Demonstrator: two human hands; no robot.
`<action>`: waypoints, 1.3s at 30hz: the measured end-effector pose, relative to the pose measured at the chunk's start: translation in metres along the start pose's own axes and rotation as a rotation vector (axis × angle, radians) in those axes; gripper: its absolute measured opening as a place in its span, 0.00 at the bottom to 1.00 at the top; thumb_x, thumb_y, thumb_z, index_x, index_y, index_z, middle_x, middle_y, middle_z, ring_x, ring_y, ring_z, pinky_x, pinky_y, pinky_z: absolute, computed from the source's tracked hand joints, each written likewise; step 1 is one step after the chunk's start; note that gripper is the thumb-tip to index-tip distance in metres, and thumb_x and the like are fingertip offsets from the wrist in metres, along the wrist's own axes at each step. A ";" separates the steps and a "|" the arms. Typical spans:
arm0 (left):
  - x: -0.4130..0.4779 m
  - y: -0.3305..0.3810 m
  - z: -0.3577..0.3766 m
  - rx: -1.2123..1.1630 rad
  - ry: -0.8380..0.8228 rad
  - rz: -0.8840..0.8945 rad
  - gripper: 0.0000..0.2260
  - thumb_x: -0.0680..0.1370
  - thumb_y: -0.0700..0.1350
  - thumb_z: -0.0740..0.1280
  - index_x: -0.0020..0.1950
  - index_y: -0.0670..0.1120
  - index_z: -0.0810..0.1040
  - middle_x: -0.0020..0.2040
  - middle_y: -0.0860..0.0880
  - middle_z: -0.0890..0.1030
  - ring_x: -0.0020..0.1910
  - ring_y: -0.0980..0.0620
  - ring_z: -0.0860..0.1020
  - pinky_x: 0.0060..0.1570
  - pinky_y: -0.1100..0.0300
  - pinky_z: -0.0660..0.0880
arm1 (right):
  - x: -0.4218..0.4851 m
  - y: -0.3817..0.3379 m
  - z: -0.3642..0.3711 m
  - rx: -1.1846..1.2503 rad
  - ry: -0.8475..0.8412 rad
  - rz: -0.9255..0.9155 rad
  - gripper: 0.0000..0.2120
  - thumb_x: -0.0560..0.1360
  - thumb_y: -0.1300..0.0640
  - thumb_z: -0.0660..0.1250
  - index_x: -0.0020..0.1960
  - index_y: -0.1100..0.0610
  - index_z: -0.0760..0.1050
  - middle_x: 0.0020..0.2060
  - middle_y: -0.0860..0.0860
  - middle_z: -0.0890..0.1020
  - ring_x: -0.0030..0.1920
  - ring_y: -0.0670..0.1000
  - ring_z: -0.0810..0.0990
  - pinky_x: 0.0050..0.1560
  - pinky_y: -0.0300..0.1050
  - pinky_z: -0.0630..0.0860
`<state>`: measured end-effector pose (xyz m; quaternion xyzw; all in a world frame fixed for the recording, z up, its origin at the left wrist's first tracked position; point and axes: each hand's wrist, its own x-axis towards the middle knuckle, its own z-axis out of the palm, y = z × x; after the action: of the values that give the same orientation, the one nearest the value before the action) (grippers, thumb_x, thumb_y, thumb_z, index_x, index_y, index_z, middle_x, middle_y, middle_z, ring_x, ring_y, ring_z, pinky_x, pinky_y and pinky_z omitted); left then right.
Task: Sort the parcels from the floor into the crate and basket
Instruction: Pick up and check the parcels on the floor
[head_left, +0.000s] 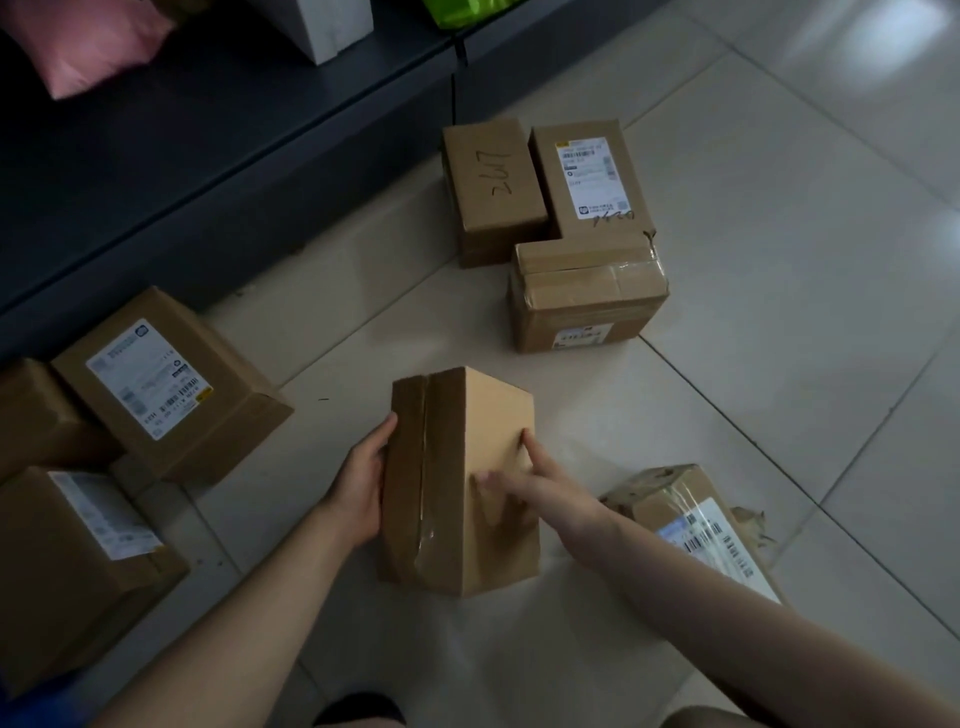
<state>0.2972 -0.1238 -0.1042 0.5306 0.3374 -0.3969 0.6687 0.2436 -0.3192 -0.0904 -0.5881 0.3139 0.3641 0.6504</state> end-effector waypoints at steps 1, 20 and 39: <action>0.000 0.001 0.002 0.013 -0.027 0.000 0.28 0.78 0.62 0.54 0.61 0.40 0.77 0.43 0.41 0.85 0.43 0.44 0.83 0.45 0.54 0.75 | -0.003 0.000 -0.002 0.037 -0.022 -0.013 0.52 0.67 0.40 0.73 0.78 0.48 0.43 0.74 0.46 0.59 0.74 0.55 0.58 0.69 0.49 0.58; 0.003 -0.008 -0.006 0.404 0.002 0.013 0.30 0.77 0.51 0.67 0.75 0.50 0.59 0.74 0.48 0.65 0.69 0.46 0.69 0.67 0.46 0.63 | 0.027 -0.037 -0.024 -0.289 0.187 0.078 0.26 0.77 0.47 0.65 0.72 0.52 0.64 0.64 0.54 0.74 0.63 0.59 0.74 0.54 0.53 0.72; 0.002 0.006 0.036 0.755 0.277 0.661 0.20 0.77 0.42 0.65 0.69 0.49 0.67 0.67 0.47 0.66 0.67 0.47 0.68 0.64 0.52 0.69 | 0.035 -0.065 -0.098 -1.201 0.823 -0.497 0.42 0.69 0.42 0.68 0.76 0.50 0.51 0.72 0.59 0.59 0.73 0.61 0.56 0.72 0.58 0.53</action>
<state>0.3049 -0.1589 -0.0959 0.8606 0.0704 -0.1846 0.4694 0.3193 -0.4158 -0.0951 -0.9817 0.1378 0.0671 0.1126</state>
